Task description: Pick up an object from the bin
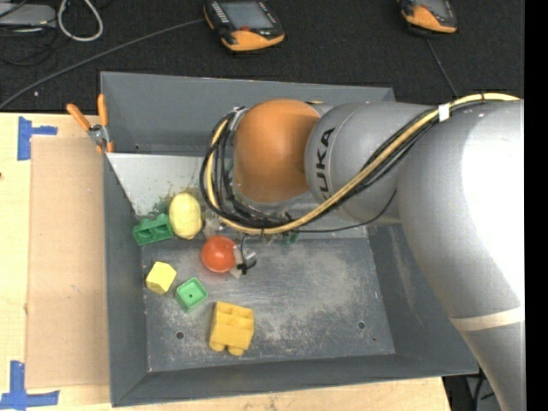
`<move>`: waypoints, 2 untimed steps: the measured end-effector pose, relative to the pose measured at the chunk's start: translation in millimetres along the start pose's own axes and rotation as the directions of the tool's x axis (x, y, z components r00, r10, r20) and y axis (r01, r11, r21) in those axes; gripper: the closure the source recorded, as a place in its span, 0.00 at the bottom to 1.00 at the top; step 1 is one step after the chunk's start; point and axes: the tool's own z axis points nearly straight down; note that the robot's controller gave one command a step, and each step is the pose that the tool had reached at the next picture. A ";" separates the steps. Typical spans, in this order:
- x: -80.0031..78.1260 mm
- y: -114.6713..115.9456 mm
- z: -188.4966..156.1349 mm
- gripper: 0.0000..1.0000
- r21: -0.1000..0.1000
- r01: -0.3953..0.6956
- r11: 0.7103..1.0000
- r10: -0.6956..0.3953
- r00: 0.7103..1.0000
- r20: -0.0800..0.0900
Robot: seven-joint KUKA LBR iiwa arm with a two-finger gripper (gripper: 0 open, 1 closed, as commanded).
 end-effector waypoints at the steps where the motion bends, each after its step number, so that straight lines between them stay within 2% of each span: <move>1: 0.1 0.0 0.1 1.00 -0.001 -0.002 1.000 0.002 1.000 0.001; 2: 14.0 0.0 -2.0 1.00 -0.026 0.017 1.000 -0.017 1.000 -0.002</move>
Offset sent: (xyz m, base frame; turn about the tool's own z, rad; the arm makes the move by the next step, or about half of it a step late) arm 0.0000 0.0000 0.0188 0.0004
